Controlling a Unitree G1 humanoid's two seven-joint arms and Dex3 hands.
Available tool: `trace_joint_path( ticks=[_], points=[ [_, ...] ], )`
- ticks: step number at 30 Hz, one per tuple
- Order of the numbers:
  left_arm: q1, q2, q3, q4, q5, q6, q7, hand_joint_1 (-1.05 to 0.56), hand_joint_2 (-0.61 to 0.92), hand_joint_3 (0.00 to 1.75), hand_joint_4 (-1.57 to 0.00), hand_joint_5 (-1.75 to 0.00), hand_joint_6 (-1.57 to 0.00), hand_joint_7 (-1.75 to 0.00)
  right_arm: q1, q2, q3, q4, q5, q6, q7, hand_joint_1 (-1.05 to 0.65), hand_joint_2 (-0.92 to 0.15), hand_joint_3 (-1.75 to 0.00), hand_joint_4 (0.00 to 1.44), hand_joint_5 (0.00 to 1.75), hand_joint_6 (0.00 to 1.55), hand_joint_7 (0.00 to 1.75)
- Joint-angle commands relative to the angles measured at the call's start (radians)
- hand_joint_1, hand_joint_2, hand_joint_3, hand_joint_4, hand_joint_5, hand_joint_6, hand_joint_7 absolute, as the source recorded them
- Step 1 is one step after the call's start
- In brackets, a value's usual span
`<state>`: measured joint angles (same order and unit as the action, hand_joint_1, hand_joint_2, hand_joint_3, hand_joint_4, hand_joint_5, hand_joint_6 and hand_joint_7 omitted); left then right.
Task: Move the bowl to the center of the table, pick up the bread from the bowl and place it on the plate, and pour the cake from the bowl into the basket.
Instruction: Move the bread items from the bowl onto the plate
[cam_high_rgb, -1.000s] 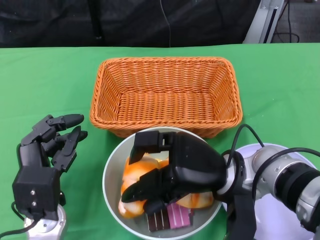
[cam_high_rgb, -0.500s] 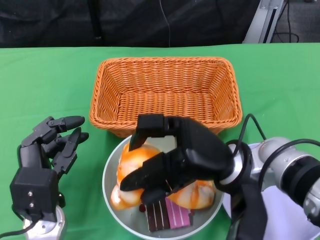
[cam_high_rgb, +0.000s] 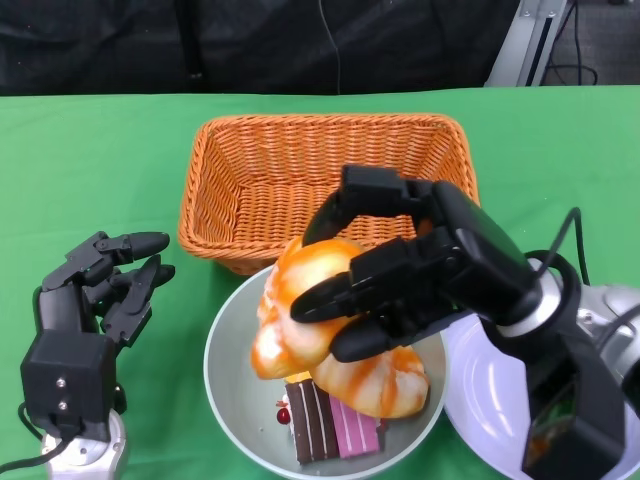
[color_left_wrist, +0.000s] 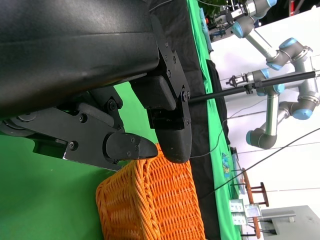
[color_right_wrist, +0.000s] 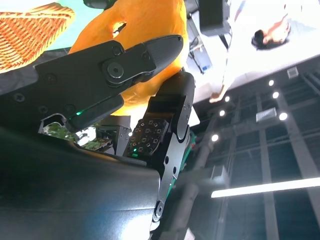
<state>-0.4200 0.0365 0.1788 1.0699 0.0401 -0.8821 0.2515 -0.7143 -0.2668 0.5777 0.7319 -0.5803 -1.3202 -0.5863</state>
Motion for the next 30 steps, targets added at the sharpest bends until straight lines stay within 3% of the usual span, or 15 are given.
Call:
trace_joint_path(
  ticks=[1, 5, 8, 10, 13, 14, 20, 30],
  points=[
    [0.009, 0.017, 0.005, -0.015, 0.001, 0.006, 0.012, -0.12, 0.92, 0.29, -1.05, -0.42, -0.98, -0.56, 0.046, -0.028, -0.058, -0.056, 0.117, -0.011, 0.103, -0.28, -0.92, -0.12, 0.76, 1.21, 1.29, 0.08],
    [0.009, 0.019, 0.007, -0.012, -0.003, 0.003, 0.009, -0.11, 0.92, 0.30, -1.05, -0.42, -0.98, -0.55, 0.100, -0.041, -0.115, -0.110, 0.244, 0.002, 0.225, -0.24, -0.92, -0.16, 0.76, 1.25, 1.31, 0.12],
    [0.009, 0.018, 0.010, -0.011, -0.007, 0.003, 0.006, -0.11, 0.92, 0.29, -1.05, -0.42, -0.98, -0.55, 0.153, -0.049, -0.164, -0.161, 0.326, 0.038, 0.304, -0.25, -0.91, -0.20, 0.77, 1.27, 0.99, 0.77],
    [0.008, 0.019, 0.012, -0.010, -0.012, 0.003, 0.001, -0.11, 0.92, 0.29, -1.05, -0.41, -0.98, -0.55, 0.191, -0.044, -0.197, -0.199, 0.377, 0.069, 0.345, -0.20, -0.90, -0.21, 0.79, 1.27, 0.92, 0.94],
    [0.007, 0.021, 0.016, -0.007, -0.019, -0.001, -0.010, -0.12, 0.92, 0.30, -1.05, -0.41, -0.99, -0.55, 0.247, -0.037, -0.240, -0.251, 0.458, 0.117, 0.406, -0.12, -0.64, -0.70, 0.82, 1.27, 0.92, 0.98],
    [0.007, 0.021, 0.019, -0.007, -0.023, -0.002, -0.014, -0.12, 0.92, 0.30, -1.05, -0.41, -0.99, -0.55, 0.264, -0.043, -0.252, -0.267, 0.489, 0.135, 0.431, -0.12, -0.62, -0.74, 0.81, 1.29, 0.90, 1.00],
    [0.007, 0.029, 0.022, -0.006, -0.021, -0.006, -0.015, -0.12, 0.92, 0.28, -1.05, -0.41, -0.99, -0.55, 0.343, -0.041, -0.324, -0.325, 0.642, 0.224, 0.568, -0.20, -0.81, -0.39, 0.76, 1.37, 0.78, 1.12],
    [0.012, 0.029, 0.031, -0.031, -0.053, -0.041, -0.058, -0.14, 0.92, 0.27, -1.05, -0.41, -0.99, -0.56, 0.482, -0.016, -0.472, -0.327, 0.790, 0.324, 0.719, -0.14, -0.92, -0.26, 0.73, 1.39, 0.78, 1.09]
  ],
)
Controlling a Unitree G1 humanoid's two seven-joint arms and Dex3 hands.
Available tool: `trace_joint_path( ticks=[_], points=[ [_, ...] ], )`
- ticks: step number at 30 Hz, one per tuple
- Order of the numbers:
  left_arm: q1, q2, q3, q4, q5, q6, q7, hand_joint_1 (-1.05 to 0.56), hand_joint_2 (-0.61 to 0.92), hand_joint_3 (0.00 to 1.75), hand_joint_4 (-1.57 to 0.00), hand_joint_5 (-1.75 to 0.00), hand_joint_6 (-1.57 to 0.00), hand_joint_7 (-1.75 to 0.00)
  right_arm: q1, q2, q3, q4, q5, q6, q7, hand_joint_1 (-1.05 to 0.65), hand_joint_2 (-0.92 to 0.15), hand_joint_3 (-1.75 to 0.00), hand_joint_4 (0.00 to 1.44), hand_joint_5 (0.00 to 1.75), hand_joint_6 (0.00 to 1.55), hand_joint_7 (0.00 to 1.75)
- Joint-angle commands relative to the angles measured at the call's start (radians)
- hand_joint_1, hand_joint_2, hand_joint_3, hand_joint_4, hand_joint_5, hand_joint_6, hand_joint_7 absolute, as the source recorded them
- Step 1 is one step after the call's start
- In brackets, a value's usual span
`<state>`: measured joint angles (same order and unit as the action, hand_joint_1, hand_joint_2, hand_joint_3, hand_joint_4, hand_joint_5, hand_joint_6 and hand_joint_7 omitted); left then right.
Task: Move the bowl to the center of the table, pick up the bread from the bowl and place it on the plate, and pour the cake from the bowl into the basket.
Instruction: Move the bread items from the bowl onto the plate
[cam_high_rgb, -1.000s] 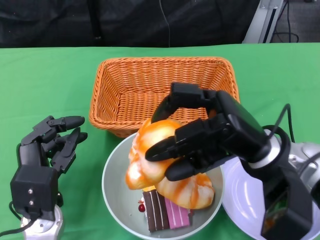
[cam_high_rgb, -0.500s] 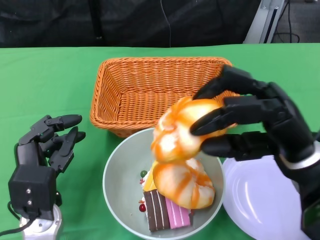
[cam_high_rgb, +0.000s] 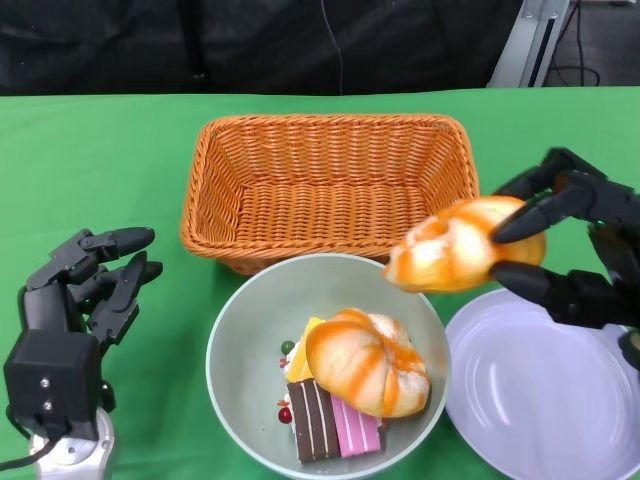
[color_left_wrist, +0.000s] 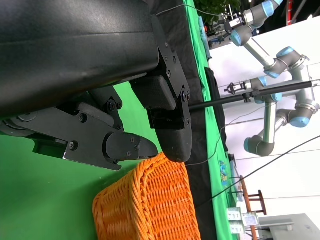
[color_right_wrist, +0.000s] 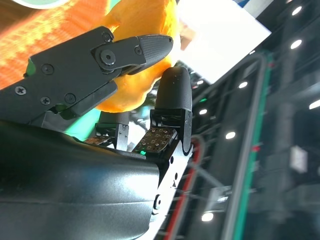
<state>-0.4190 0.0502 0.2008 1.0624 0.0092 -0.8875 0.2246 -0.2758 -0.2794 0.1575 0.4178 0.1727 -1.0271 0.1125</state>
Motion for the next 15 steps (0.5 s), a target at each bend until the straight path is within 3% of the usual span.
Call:
trace_joint_path(
  ticks=[1, 6, 15],
  points=[
    [0.012, 0.015, 0.010, -0.033, -0.031, -0.046, -0.044, -0.15, 0.92, 0.27, -1.05, -0.41, -0.99, -0.56, 0.063, -0.004, -0.067, -0.021, 0.050, 0.047, 0.032, -0.12, -0.92, -0.27, 0.72, 1.39, 0.77, 1.09],
    [0.025, 0.004, 0.013, -0.086, -0.061, -0.064, -0.090, -0.18, 0.92, 0.26, -1.04, -0.43, -0.98, -0.57, 0.130, 0.006, -0.125, -0.049, 0.095, 0.097, 0.091, -0.08, -0.92, -0.32, 0.67, 1.41, 0.72, 1.12],
    [0.032, -0.015, 0.016, -0.161, -0.086, -0.057, -0.110, -0.18, 0.92, 0.25, -1.02, -0.50, -0.97, -0.57, 0.219, 0.028, -0.210, -0.116, 0.222, 0.284, 0.201, -0.03, -0.91, -0.46, 0.66, 1.44, 0.69, 1.11]
  ],
)
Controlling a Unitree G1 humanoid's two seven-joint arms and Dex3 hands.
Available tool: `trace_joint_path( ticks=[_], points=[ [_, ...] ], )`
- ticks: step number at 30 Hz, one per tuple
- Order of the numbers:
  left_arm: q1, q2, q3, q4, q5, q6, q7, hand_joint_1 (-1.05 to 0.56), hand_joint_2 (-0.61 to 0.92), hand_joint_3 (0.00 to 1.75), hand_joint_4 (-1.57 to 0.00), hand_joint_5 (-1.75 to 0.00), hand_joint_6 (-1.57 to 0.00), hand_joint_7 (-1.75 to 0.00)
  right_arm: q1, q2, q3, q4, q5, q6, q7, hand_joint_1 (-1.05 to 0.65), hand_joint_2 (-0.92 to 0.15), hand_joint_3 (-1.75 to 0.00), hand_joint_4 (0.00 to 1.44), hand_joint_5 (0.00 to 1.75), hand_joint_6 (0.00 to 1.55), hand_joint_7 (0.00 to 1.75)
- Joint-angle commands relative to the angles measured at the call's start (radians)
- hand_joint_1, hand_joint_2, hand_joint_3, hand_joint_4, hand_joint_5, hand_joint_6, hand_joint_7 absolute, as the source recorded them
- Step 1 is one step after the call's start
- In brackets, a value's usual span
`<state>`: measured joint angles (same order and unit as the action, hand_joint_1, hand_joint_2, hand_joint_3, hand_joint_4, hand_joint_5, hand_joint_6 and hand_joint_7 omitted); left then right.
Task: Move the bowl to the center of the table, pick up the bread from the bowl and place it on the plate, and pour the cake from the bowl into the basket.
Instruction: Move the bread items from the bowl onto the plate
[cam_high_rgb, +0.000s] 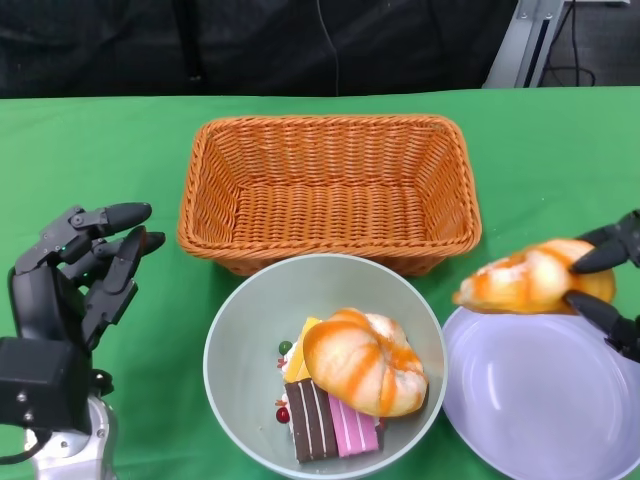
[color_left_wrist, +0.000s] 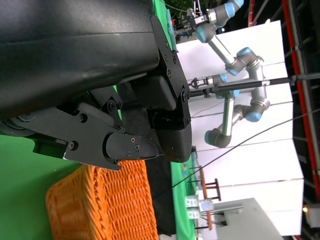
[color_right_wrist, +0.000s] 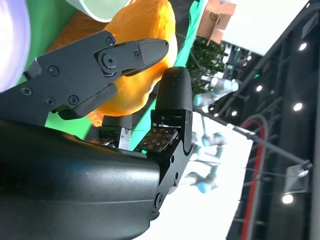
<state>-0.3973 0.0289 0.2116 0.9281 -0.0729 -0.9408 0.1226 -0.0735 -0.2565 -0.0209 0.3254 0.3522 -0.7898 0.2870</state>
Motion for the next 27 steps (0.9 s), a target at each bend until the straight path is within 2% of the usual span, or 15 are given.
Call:
trace_joint_path(
  ticks=[1, 3, 6, 12, 18, 22, 27],
  points=[
    [0.011, 0.004, 0.005, -0.035, -0.006, -0.002, -0.010, -0.18, 0.92, 0.25, -1.02, -0.51, -0.97, -0.57, 0.024, 0.007, -0.040, -0.033, 0.059, 0.074, 0.039, -0.03, -0.91, -0.46, 0.66, 1.45, 0.69, 1.10],
    [0.013, -0.004, 0.006, -0.059, -0.015, 0.010, -0.011, -0.17, 0.92, 0.24, -0.99, -0.56, -0.97, -0.58, 0.050, 0.013, -0.052, -0.066, 0.107, 0.161, 0.064, -0.05, -0.92, -0.46, 0.66, 1.45, 0.71, 1.07],
    [0.015, -0.008, 0.006, -0.081, -0.010, 0.021, -0.005, -0.16, 0.92, 0.25, -0.90, -0.73, -0.93, -0.67, 0.075, 0.026, -0.076, -0.095, 0.133, 0.236, 0.091, -0.07, -0.92, -0.49, 0.68, 1.47, 0.71, 1.07],
    [0.017, -0.009, 0.009, -0.102, 0.006, 0.033, 0.007, -0.18, 0.92, 0.27, -0.87, -0.77, -0.90, -0.70, 0.105, 0.043, -0.114, -0.160, 0.177, 0.378, 0.136, -0.08, -0.92, -0.50, 0.70, 1.51, 0.69, 1.12],
    [0.023, -0.019, 0.010, -0.132, -0.019, 0.050, -0.017, -0.15, 0.92, 0.29, -0.84, -0.81, -0.86, -0.76, 0.116, 0.005, -0.139, -0.213, 0.205, 0.579, 0.182, -0.13, -0.91, -0.50, 0.69, 1.52, 0.69, 1.11],
    [0.029, -0.020, 0.009, -0.147, -0.011, 0.047, -0.014, -0.15, 0.92, 0.29, -0.83, -0.83, -0.86, -0.78, 0.124, -0.017, -0.145, -0.259, 0.139, 0.691, 0.129, -0.13, -0.91, -0.46, 0.69, 1.53, 0.70, 1.11],
    [0.035, -0.022, 0.010, -0.162, -0.007, 0.055, -0.010, -0.15, 0.92, 0.29, -0.83, -0.84, -0.86, -0.79, 0.118, -0.081, -0.135, -0.331, 0.057, 0.970, 0.031, -0.12, -0.92, -0.42, 0.62, 1.52, 0.63, 1.12]
  ],
)
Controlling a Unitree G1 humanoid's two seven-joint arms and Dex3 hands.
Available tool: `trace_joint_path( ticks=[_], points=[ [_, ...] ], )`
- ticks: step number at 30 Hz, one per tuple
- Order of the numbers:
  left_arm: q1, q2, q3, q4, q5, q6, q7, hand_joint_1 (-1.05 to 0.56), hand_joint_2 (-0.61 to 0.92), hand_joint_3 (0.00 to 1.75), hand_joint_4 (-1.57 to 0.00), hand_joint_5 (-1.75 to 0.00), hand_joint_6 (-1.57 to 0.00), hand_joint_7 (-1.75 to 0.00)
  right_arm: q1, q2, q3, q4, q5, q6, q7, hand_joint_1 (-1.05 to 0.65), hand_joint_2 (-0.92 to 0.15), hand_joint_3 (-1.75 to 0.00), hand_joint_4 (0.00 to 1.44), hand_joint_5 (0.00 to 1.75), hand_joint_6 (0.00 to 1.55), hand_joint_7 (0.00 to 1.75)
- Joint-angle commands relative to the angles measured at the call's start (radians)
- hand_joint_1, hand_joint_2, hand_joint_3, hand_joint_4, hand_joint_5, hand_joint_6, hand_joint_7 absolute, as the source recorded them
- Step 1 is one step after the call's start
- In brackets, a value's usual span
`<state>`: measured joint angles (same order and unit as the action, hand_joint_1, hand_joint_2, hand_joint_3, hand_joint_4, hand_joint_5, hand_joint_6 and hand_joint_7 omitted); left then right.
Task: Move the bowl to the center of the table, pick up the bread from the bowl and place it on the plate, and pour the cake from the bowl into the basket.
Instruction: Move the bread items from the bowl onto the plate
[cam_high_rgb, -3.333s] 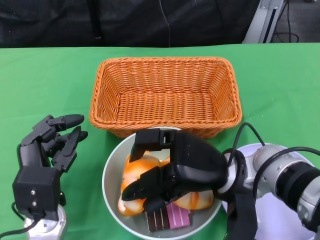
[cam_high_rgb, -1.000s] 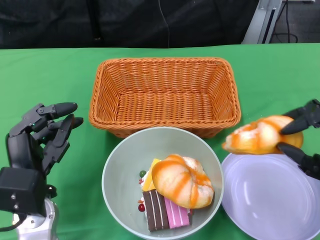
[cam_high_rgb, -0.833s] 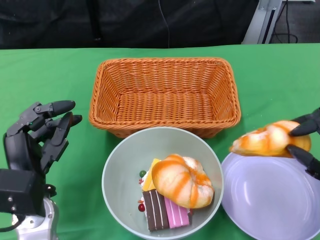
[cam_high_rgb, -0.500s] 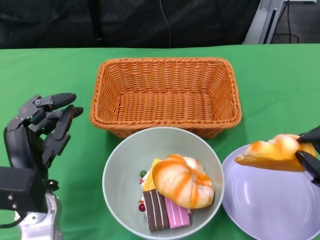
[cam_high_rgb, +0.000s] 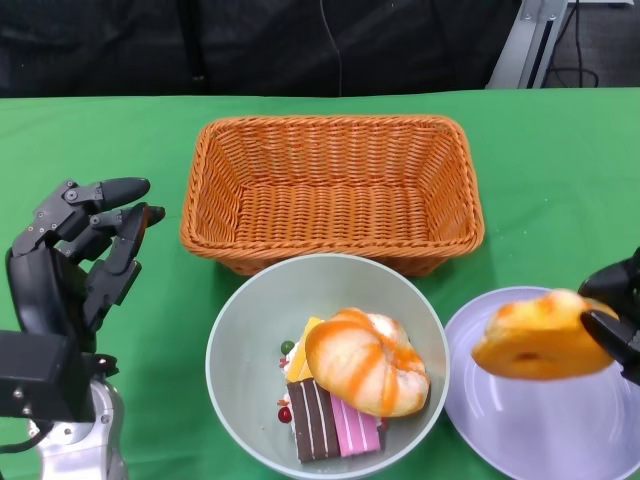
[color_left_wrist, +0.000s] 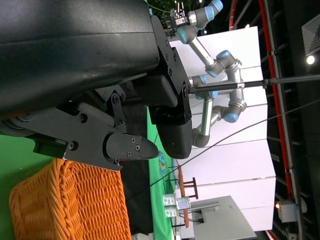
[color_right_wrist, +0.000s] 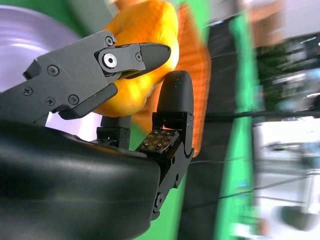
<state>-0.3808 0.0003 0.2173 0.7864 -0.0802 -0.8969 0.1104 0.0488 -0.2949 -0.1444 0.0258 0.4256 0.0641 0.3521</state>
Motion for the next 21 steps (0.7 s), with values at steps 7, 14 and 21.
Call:
trace_joint_path(
  ticks=[7, 14, 21],
  points=[
    [0.026, 0.007, 0.004, -0.032, 0.004, 0.013, 0.002, -0.16, 0.92, 0.29, -0.83, -0.84, -0.85, -0.79, -0.053, -0.075, -0.003, -0.043, -0.081, 0.331, -0.076, -0.08, -0.92, -0.40, 0.55, 1.50, 0.61, 1.12],
    [0.032, 0.002, 0.005, -0.043, -0.001, 0.024, 0.000, -0.15, 0.92, 0.29, -0.83, -0.85, -0.86, -0.79, -0.080, -0.068, 0.003, -0.050, -0.146, 0.417, -0.105, -0.06, -0.92, -0.43, 0.53, 1.45, 0.61, 1.09],
    [0.034, 0.002, 0.003, -0.037, 0.006, 0.022, 0.002, -0.15, 0.92, 0.28, -0.82, -0.85, -0.86, -0.80, -0.096, -0.054, 0.010, -0.012, -0.174, 0.385, -0.080, -0.07, -0.92, -0.44, 0.54, 1.43, 0.63, 1.07]
  ],
)
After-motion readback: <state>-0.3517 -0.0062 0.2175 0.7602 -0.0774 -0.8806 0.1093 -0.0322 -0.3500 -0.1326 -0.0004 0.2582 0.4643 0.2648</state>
